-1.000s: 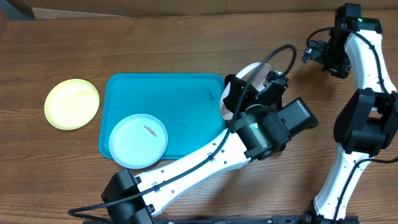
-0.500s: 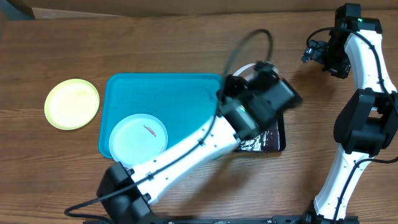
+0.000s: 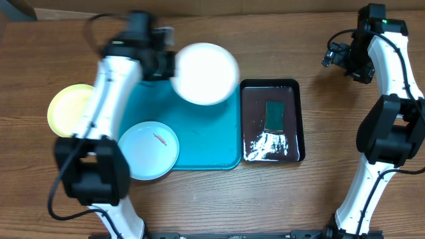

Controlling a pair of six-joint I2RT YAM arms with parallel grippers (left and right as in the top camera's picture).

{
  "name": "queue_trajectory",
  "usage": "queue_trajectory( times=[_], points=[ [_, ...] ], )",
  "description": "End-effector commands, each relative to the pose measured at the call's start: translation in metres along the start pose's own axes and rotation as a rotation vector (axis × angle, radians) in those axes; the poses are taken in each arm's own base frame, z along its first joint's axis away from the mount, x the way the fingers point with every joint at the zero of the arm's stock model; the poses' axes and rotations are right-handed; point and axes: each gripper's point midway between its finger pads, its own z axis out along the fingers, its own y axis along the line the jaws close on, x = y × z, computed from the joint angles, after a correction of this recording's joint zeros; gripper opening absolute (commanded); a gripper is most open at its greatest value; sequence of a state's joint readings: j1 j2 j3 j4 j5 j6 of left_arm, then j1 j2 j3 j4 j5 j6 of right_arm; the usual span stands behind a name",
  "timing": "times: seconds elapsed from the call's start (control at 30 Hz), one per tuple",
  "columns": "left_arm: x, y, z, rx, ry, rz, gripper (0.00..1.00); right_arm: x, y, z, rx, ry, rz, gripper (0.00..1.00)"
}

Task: Clean dirty plates on tray and stack at the side
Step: 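Carry the white plate left and set it on the yellow plate, then release the white plate and move the left gripper to the other white plate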

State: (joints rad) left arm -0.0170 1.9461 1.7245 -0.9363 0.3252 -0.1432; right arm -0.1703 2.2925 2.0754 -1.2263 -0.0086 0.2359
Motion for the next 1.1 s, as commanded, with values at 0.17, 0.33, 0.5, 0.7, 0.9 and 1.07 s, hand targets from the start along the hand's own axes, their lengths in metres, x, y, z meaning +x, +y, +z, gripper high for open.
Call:
queue_trajectory(
  times=[0.17,0.33,0.5,0.7,0.9,1.07],
  points=[
    [0.019,0.2,-0.037,0.079,-0.03,-0.553,0.04,-0.011,0.0,-0.022,-0.013,-0.06,0.009,1.0],
    [0.06,0.292,-0.057,0.038,-0.064,-0.783,0.04,-0.011,0.0,-0.022,-0.013,-0.06,0.009,1.0],
    [0.087,0.341,-0.078,-0.052,-0.1,-0.879,0.04,-0.011,0.0,-0.022,-0.013,-0.06,0.009,1.0],
    [0.105,0.361,-0.08,-0.22,-0.049,-0.879,0.04,-0.011,0.0,-0.022,-0.013,-0.06,0.009,1.0],
    [0.107,0.363,-0.074,-0.37,0.006,-0.83,0.04,-0.011,0.0,-0.022,-0.013,-0.06,0.009,1.0],
    [0.099,0.352,-0.067,-0.369,0.013,-0.814,0.55,-0.011,0.0,-0.022,-0.013,-0.06,0.009,1.0]
  ],
)
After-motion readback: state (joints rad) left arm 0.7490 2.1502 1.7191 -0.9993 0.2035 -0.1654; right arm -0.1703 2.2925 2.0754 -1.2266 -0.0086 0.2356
